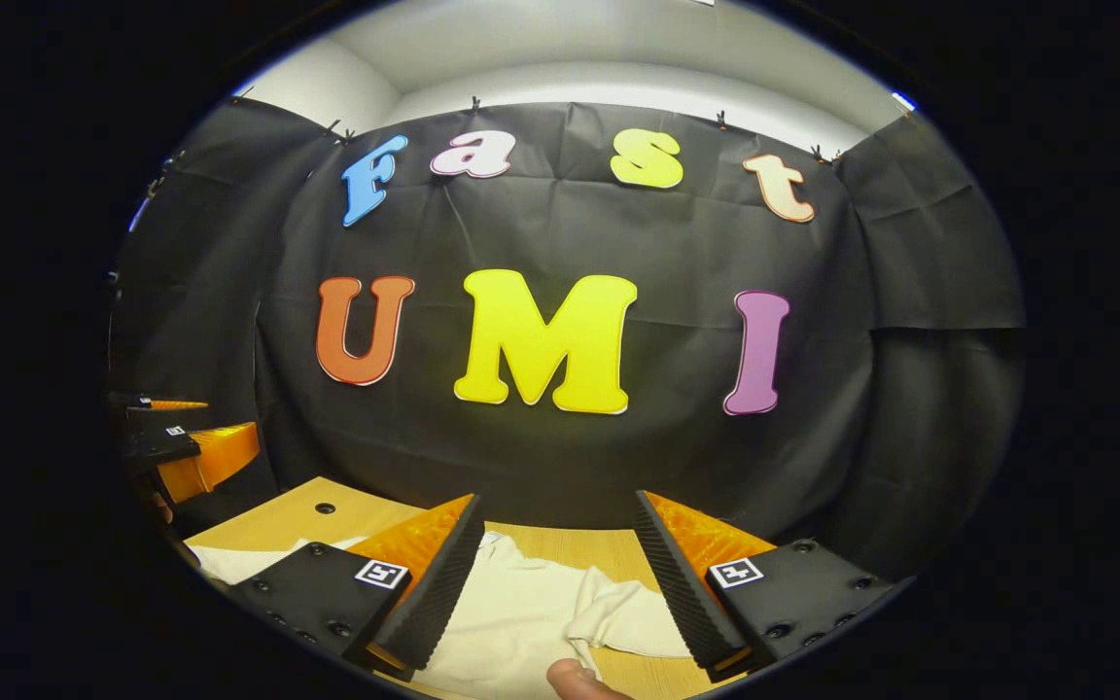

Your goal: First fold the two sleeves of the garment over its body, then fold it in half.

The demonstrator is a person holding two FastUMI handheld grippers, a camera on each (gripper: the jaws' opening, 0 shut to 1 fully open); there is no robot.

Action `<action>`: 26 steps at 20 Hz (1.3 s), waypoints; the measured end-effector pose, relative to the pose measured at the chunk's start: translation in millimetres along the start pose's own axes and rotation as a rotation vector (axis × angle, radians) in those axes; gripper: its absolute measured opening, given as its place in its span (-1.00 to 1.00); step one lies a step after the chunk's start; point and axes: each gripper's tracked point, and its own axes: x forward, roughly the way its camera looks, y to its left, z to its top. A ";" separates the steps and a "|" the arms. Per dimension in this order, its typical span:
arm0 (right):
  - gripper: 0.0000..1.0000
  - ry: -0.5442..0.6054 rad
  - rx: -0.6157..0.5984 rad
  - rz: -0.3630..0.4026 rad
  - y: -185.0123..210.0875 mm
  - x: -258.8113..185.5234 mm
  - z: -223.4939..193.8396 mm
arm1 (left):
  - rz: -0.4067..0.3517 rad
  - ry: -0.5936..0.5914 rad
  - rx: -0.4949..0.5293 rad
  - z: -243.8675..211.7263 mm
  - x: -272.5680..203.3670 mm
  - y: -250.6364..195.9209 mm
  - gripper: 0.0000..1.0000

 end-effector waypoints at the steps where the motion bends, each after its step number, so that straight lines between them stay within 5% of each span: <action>1: 0.92 0.002 0.001 0.005 0.9 0.7 -0.2 | -0.002 0.002 -0.001 -0.8 0.5 -1.5 0.98; 14: 0.92 0.024 0.020 -0.036 -28.7 11.1 -11.6 | -0.004 0.008 0.004 -4.3 0.0 -9.5 0.98; 20: 0.92 0.060 0.023 -0.212 -132.7 44.4 -46.7 | -0.019 -0.035 0.034 5.7 -6.1 -40.1 0.98; 26: 0.93 0.261 0.083 -0.394 -257.3 56.0 -147.2 | -0.018 -0.024 0.050 6.0 -11.4 -82.9 0.96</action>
